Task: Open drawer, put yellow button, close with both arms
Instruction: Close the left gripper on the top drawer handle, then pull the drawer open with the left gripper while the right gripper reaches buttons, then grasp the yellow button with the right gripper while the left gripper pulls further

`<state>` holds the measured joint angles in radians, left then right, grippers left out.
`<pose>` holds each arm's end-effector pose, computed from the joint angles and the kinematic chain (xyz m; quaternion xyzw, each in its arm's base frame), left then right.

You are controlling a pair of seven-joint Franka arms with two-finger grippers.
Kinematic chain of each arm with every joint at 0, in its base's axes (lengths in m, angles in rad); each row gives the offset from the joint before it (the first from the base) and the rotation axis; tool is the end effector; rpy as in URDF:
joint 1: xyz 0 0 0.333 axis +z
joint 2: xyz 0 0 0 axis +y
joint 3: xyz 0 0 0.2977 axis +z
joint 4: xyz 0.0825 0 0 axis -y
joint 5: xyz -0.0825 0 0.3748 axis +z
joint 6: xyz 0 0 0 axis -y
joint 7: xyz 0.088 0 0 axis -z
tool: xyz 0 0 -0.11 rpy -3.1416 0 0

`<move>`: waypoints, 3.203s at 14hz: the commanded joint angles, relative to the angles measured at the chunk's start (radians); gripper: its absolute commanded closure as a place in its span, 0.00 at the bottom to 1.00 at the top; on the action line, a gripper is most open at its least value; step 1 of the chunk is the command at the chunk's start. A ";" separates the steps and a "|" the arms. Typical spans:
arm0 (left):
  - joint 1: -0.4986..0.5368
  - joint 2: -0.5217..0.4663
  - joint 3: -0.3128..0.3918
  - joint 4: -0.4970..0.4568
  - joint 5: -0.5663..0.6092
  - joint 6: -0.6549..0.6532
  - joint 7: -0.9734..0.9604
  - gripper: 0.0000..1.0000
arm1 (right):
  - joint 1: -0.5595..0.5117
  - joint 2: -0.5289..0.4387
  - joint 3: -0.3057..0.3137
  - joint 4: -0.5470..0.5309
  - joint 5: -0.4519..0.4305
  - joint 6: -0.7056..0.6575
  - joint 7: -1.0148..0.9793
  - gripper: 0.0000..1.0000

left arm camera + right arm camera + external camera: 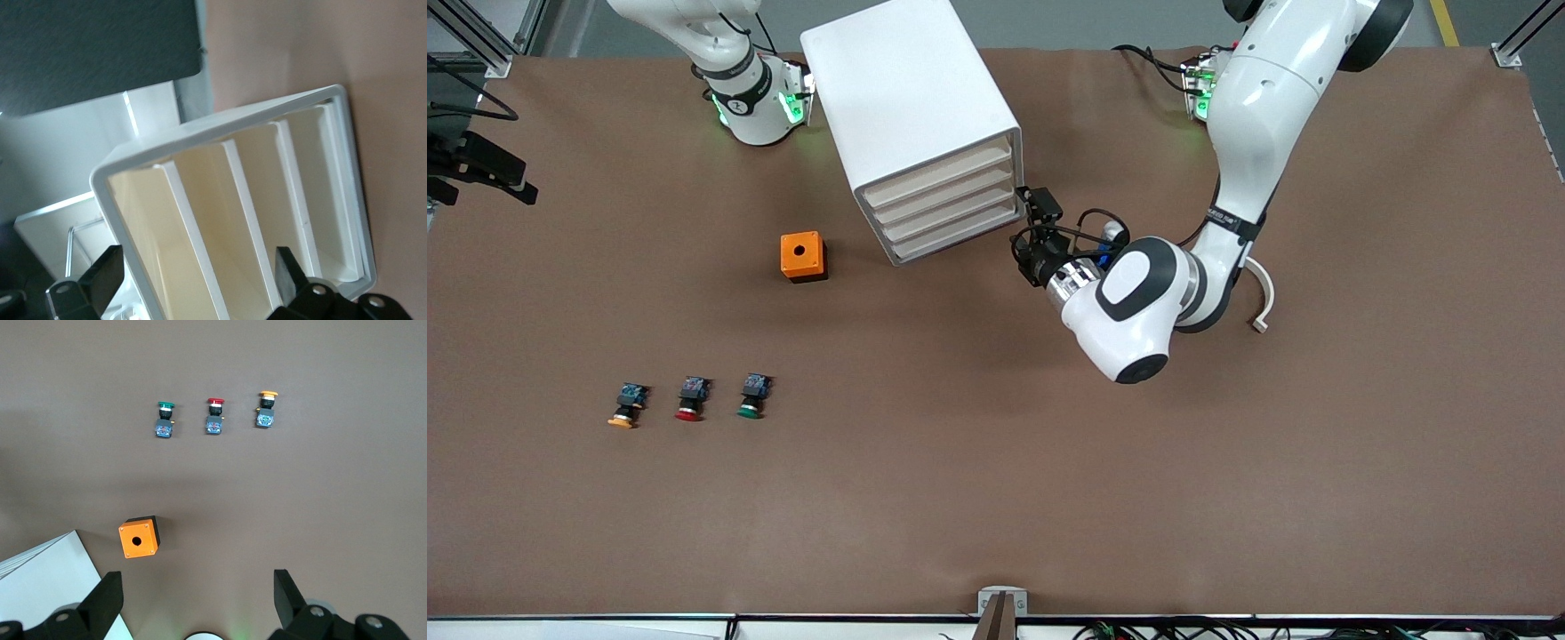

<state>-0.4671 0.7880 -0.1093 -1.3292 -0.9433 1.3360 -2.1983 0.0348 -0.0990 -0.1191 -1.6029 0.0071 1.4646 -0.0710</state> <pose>0.4958 -0.4263 0.2752 -0.5042 -0.6317 0.5384 0.2384 0.5029 -0.0449 0.6310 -0.9997 0.0059 0.0192 0.0109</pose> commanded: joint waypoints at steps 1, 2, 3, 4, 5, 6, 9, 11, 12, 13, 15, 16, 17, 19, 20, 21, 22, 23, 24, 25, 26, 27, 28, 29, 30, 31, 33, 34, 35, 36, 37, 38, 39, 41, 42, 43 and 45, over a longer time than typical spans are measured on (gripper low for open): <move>-0.002 0.034 -0.009 0.033 -0.049 -0.046 -0.052 0.11 | -0.015 -0.016 0.013 0.004 -0.013 -0.004 -0.004 0.00; -0.004 0.037 -0.010 0.033 -0.063 -0.050 -0.063 0.20 | -0.018 -0.013 0.010 0.020 -0.012 -0.004 0.002 0.00; -0.004 0.037 -0.012 0.027 -0.071 -0.052 -0.069 0.27 | -0.019 -0.011 0.007 0.027 0.000 -0.006 -0.001 0.00; -0.004 0.037 -0.024 0.022 -0.074 -0.057 -0.069 0.31 | -0.018 -0.002 0.007 0.023 0.002 -0.006 -0.001 0.00; -0.004 0.039 -0.039 0.018 -0.071 -0.057 -0.069 0.34 | -0.013 0.024 0.009 0.027 -0.008 -0.001 -0.001 0.00; -0.004 0.039 -0.044 0.007 -0.071 -0.057 -0.067 0.36 | -0.013 0.031 0.010 0.034 -0.012 0.000 -0.007 0.00; -0.027 0.045 -0.046 -0.007 -0.071 -0.058 -0.069 0.38 | -0.023 0.079 0.009 0.032 -0.012 0.013 -0.012 0.00; -0.039 0.059 -0.046 -0.008 -0.072 -0.058 -0.073 0.38 | -0.021 0.218 0.009 0.053 -0.016 0.031 -0.016 0.00; -0.045 0.069 -0.046 -0.008 -0.072 -0.058 -0.086 0.38 | -0.032 0.241 0.007 0.067 -0.015 0.040 -0.016 0.00; -0.053 0.077 -0.046 -0.013 -0.072 -0.058 -0.092 0.38 | -0.059 0.257 0.007 0.069 -0.012 0.057 -0.018 0.00; -0.071 0.079 -0.046 -0.018 -0.075 -0.058 -0.092 0.40 | -0.067 0.283 0.007 0.058 -0.019 0.114 -0.021 0.00; -0.074 0.079 -0.049 -0.021 -0.075 -0.058 -0.092 0.41 | -0.069 0.285 0.007 0.032 -0.047 0.144 -0.024 0.00; -0.074 0.079 -0.058 -0.022 -0.075 -0.058 -0.092 0.41 | -0.070 0.283 0.006 -0.009 -0.070 0.195 -0.023 0.00; -0.074 0.079 -0.069 -0.024 -0.075 -0.058 -0.092 0.42 | -0.127 0.280 0.007 -0.130 -0.071 0.339 -0.021 0.00; -0.074 0.079 -0.078 -0.024 -0.075 -0.058 -0.092 0.43 | -0.153 0.280 0.007 -0.202 -0.062 0.427 -0.020 0.00; -0.076 0.079 -0.079 -0.024 -0.075 -0.058 -0.092 0.45 | -0.186 0.281 0.009 -0.274 -0.058 0.524 -0.018 0.00; -0.087 0.079 -0.079 -0.024 -0.075 -0.058 -0.092 0.47 | -0.196 0.282 0.009 -0.342 -0.053 0.615 -0.017 0.00; -0.091 0.079 -0.079 -0.024 -0.074 -0.058 -0.090 0.50 | -0.197 0.282 0.009 -0.391 -0.041 0.682 -0.016 0.00; -0.096 0.079 -0.081 -0.024 -0.074 -0.058 -0.090 0.53 | -0.200 0.283 0.009 -0.434 -0.033 0.748 -0.016 0.00; -0.109 0.079 -0.081 -0.024 -0.074 -0.058 -0.089 0.58 | -0.226 0.294 0.010 -0.469 -0.030 0.813 -0.021 0.00; -0.113 0.079 -0.081 -0.024 -0.074 -0.058 -0.090 0.62 | -0.231 0.317 0.012 -0.501 -0.029 0.883 -0.020 0.00; -0.114 0.079 -0.084 -0.024 -0.074 -0.058 -0.089 0.64 | -0.231 0.337 0.012 -0.523 -0.015 0.943 -0.020 0.00; -0.114 0.079 -0.089 -0.024 -0.074 -0.058 -0.090 0.68 | -0.228 0.367 0.013 -0.543 0.014 1.006 -0.021 0.00; -0.114 0.079 -0.089 -0.024 -0.075 -0.058 -0.090 0.72 | -0.225 0.395 0.015 -0.554 0.020 1.058 -0.021 0.00; -0.114 0.079 -0.089 -0.024 -0.075 -0.058 -0.093 0.76 | -0.219 0.421 0.016 -0.554 0.022 1.095 -0.021 0.00; -0.113 0.079 -0.089 -0.022 -0.075 -0.058 -0.093 0.80 | -0.210 0.442 0.019 -0.552 0.024 1.132 -0.020 0.00; -0.111 0.080 -0.087 -0.024 -0.074 -0.058 -0.093 0.84 | -0.191 0.476 0.021 -0.530 0.027 1.160 -0.018 0.00; -0.108 0.082 -0.087 -0.024 -0.074 -0.058 -0.095 0.86 | -0.185 0.495 0.021 -0.507 0.027 1.160 -0.017 0.00; -0.107 0.082 -0.087 -0.024 -0.072 -0.058 -0.095 0.88 | -0.185 0.518 0.021 -0.481 0.027 1.160 -0.016 0.00; -0.104 0.080 -0.087 -0.024 -0.072 -0.058 -0.095 0.89 | -0.185 0.539 0.024 -0.461 0.028 1.162 -0.016 0.00; -0.099 0.080 -0.086 -0.024 -0.072 -0.058 -0.093 0.89 | -0.185 0.554 0.026 -0.447 0.033 1.163 -0.016 0.00; -0.096 0.082 -0.082 -0.024 -0.072 -0.058 -0.093 0.89 | -0.187 0.568 0.030 -0.434 0.051 1.168 -0.016 0.00; -0.090 0.082 -0.078 -0.024 -0.069 -0.057 -0.092 0.89 | -0.187 0.585 0.030 -0.416 0.060 1.168 -0.015 0.00; -0.070 0.091 -0.076 -0.024 -0.068 -0.057 -0.092 0.89 | -0.188 0.639 0.030 -0.361 0.062 1.166 -0.016 0.00; -0.061 0.093 -0.076 -0.022 -0.071 -0.057 -0.092 0.89 | -0.188 0.663 0.032 -0.342 0.062 1.166 -0.016 0.00; -0.047 0.093 -0.075 -0.021 -0.071 -0.054 -0.092 0.89 | -0.191 0.673 0.038 -0.333 0.062 1.166 -0.016 0.00; -0.024 0.097 -0.075 -0.021 -0.071 -0.047 -0.092 0.88 | -0.191 0.691 0.041 -0.322 0.063 1.166 -0.016 0.00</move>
<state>-0.5218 0.8721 -0.1914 -1.3567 -0.9971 1.2857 -2.3015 -0.1509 0.5588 -0.0894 -1.9634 0.0575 2.6324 -0.0866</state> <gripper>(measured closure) 0.881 0.000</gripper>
